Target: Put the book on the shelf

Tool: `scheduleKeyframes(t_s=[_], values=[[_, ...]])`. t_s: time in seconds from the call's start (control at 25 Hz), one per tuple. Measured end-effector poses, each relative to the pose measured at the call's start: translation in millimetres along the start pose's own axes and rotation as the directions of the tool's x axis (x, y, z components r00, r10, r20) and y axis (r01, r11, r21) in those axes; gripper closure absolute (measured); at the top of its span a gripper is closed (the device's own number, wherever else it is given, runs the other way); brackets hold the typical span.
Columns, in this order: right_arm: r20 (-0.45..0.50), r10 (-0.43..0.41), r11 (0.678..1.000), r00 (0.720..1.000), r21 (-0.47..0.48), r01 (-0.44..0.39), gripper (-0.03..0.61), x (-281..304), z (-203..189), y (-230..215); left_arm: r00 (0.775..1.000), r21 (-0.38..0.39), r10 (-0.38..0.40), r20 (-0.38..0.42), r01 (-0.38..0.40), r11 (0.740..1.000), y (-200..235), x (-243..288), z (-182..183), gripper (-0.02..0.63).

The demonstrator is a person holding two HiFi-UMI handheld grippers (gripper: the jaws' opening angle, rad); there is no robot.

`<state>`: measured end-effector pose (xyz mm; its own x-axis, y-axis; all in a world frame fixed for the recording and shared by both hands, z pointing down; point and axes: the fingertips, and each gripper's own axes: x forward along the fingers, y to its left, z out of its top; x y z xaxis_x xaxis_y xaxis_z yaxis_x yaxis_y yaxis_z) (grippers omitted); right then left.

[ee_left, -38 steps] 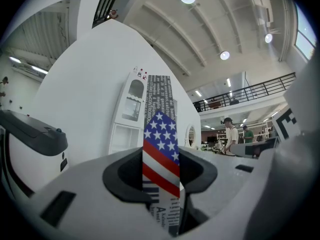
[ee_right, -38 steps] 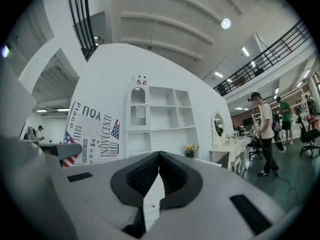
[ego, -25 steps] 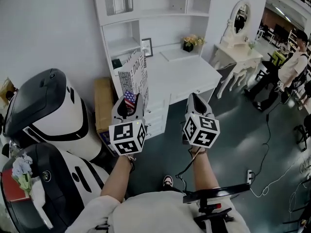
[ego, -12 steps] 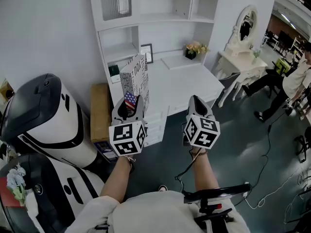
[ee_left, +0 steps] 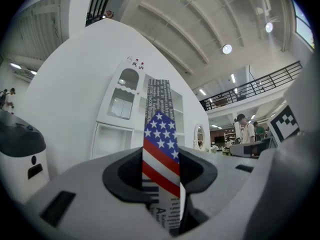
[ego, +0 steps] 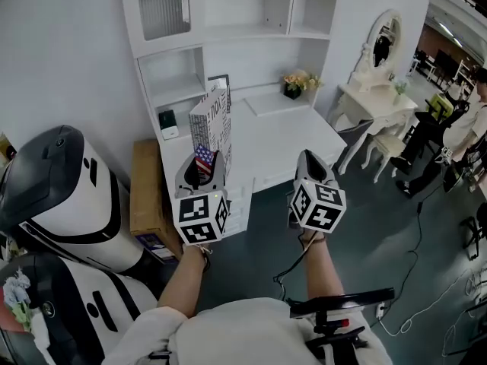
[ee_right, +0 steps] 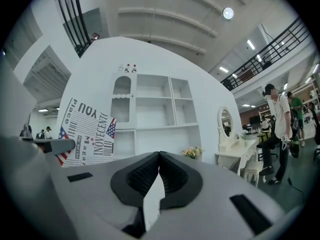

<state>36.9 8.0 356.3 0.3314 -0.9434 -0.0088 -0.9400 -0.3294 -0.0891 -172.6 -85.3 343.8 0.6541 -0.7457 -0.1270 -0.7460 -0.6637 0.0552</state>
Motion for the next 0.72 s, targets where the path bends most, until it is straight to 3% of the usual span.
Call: scheduleKeyframes(t_s=[0.4, 0.72], values=[[-0.016, 0.006, 1.0, 1.0, 0.016, -0.006, 0.557, 28, -4, -44, 1.0, -0.004, 0.017, 0.0, -0.017, 1.0, -26, 38, -10, 0.454], [-0.043, 0.01, 0.999, 0.999, 0.038, -0.009, 0.557, 38, -19, -55, 0.999, 0.004, 0.022, -0.026, -0.022, 1.0, -31, 51, -21, 0.454]])
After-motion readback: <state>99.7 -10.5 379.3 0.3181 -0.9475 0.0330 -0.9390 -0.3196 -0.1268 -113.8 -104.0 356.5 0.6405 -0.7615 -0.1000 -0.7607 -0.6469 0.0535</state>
